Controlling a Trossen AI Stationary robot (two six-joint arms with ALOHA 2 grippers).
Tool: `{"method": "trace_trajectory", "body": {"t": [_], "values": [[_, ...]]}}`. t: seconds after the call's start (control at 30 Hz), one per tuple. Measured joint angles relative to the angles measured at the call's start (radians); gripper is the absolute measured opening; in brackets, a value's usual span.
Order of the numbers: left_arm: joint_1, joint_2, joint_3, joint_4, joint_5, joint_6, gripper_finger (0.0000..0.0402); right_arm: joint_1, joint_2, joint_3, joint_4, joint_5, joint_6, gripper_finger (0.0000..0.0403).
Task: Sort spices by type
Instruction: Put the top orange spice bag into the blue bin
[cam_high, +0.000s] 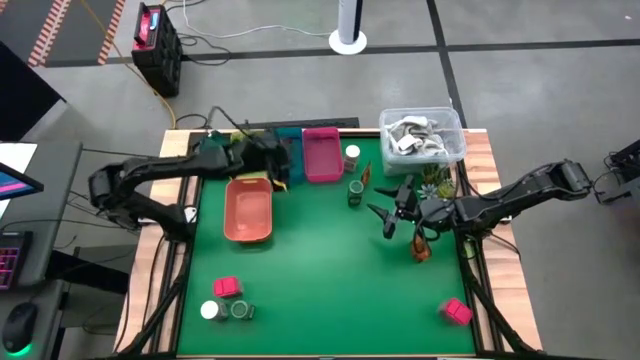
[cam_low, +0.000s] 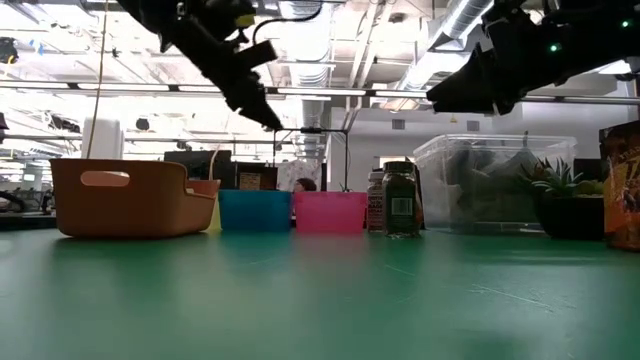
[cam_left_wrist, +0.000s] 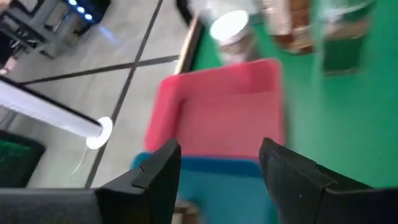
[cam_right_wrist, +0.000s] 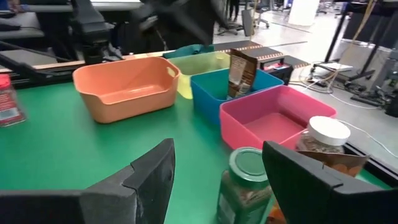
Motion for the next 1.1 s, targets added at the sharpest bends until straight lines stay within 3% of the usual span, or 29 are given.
{"method": "trace_trajectory", "body": {"t": [0.13,0.3,0.53,0.7,0.87,1.1], "values": [[-0.094,0.059,0.042,-0.005,-0.019,-0.14,0.0208,-0.003,-0.014,0.001,-0.043,0.001,0.002,0.0269],[-0.145,0.145,0.136,-0.005,-0.021,-0.296,0.0208,-0.002,-0.076,0.068,-0.286,0.015,0.066,0.0269],[-0.188,0.27,0.265,0.006,0.015,-0.331,0.0208,0.053,-0.133,0.17,-0.569,0.028,0.16,0.0269],[-0.215,0.294,0.277,0.174,0.01,-0.36,0.0208,0.079,-0.147,0.229,-0.653,0.139,0.172,0.0269],[-0.205,0.375,0.344,0.193,0.014,-0.429,0.0208,0.075,-0.209,0.282,-0.75,0.171,0.167,0.0269],[-0.204,0.562,0.529,0.195,0.042,-0.457,0.0209,0.108,-0.339,0.285,-1.011,0.331,0.378,0.0269]]}}
